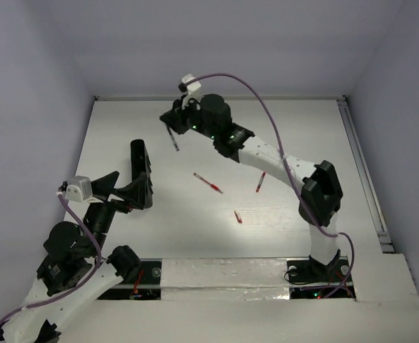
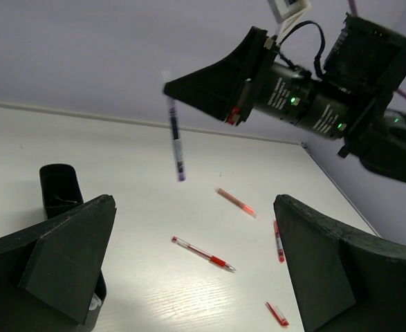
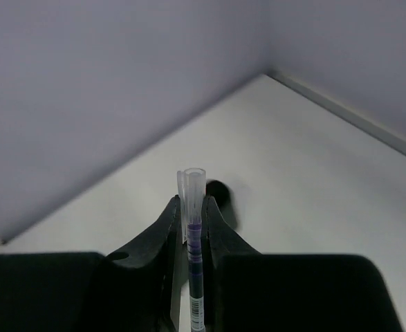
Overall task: Sort the stationery into containers
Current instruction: Place the pen in the storage box.
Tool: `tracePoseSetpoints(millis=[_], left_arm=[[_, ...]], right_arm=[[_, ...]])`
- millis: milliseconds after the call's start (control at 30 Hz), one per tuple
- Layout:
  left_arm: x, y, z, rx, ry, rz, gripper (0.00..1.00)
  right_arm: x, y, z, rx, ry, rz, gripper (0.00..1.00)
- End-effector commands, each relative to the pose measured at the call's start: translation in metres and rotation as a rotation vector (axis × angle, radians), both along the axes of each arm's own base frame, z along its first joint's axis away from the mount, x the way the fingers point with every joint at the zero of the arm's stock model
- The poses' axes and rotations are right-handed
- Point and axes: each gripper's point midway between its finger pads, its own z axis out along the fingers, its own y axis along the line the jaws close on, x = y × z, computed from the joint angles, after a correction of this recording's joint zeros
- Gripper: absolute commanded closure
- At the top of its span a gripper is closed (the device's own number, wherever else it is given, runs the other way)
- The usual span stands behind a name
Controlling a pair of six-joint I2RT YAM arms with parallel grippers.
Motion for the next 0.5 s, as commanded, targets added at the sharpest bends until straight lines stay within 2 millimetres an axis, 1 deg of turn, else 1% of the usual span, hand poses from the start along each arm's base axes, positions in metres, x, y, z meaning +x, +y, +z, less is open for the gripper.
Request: tracePoseSetpoints(millis=[0, 67, 100, 133, 167, 200, 233, 267, 300, 333, 367, 400, 433, 467], left_arm=[[-0.003, 0.010, 0.011, -0.032, -0.049, 0.030, 0.01], [-0.004, 0.013, 0.011, -0.041, -0.054, 0.039, 0.01], [-0.005, 0.016, 0.012, -0.049, -0.058, 0.046, 0.01], [-0.005, 0.017, 0.012, -0.050, -0.058, 0.051, 0.01], [-0.005, 0.018, 0.012, -0.052, -0.059, 0.052, 0.01], [-0.005, 0.020, 0.012, -0.054, -0.056, 0.061, 0.01], [-0.005, 0.020, 0.011, -0.055, -0.054, 0.062, 0.01], [-0.005, 0.020, 0.011, -0.053, -0.052, 0.064, 0.01], [-0.005, 0.019, 0.011, -0.054, -0.052, 0.060, 0.01], [-0.005, 0.018, 0.011, -0.051, -0.051, 0.057, 0.01], [-0.004, 0.017, 0.010, -0.049, -0.050, 0.054, 0.01], [-0.004, 0.016, 0.010, -0.045, -0.050, 0.050, 0.01], [-0.004, 0.016, 0.010, -0.043, -0.049, 0.049, 0.01], [-0.004, 0.015, 0.010, -0.043, -0.049, 0.047, 0.01]], right_arm=[[-0.056, 0.076, -0.001, 0.192, 0.031, 0.235, 1.00], [-0.069, 0.092, 0.015, 0.276, 0.033, 0.296, 1.00], [-0.075, 0.104, 0.004, 0.280, 0.054, 0.324, 1.00], [-0.074, 0.107, 0.011, 0.308, 0.058, 0.331, 1.00], [-0.080, 0.113, 0.011, 0.320, 0.062, 0.346, 1.00], [-0.079, 0.115, 0.012, 0.331, 0.067, 0.350, 1.00], [-0.084, 0.123, 0.003, 0.328, 0.085, 0.369, 1.00], [-0.089, 0.127, 0.005, 0.336, 0.082, 0.382, 1.00], [-0.088, 0.129, 0.002, 0.335, 0.084, 0.381, 1.00], [-0.091, 0.133, -0.005, 0.325, 0.091, 0.387, 1.00], [-0.091, 0.134, -0.008, 0.325, 0.092, 0.385, 1.00], [-0.096, 0.138, -0.013, 0.319, 0.100, 0.389, 1.00], [-0.095, 0.138, -0.019, 0.313, 0.102, 0.382, 1.00], [-0.094, 0.137, -0.020, 0.321, 0.094, 0.378, 1.00]])
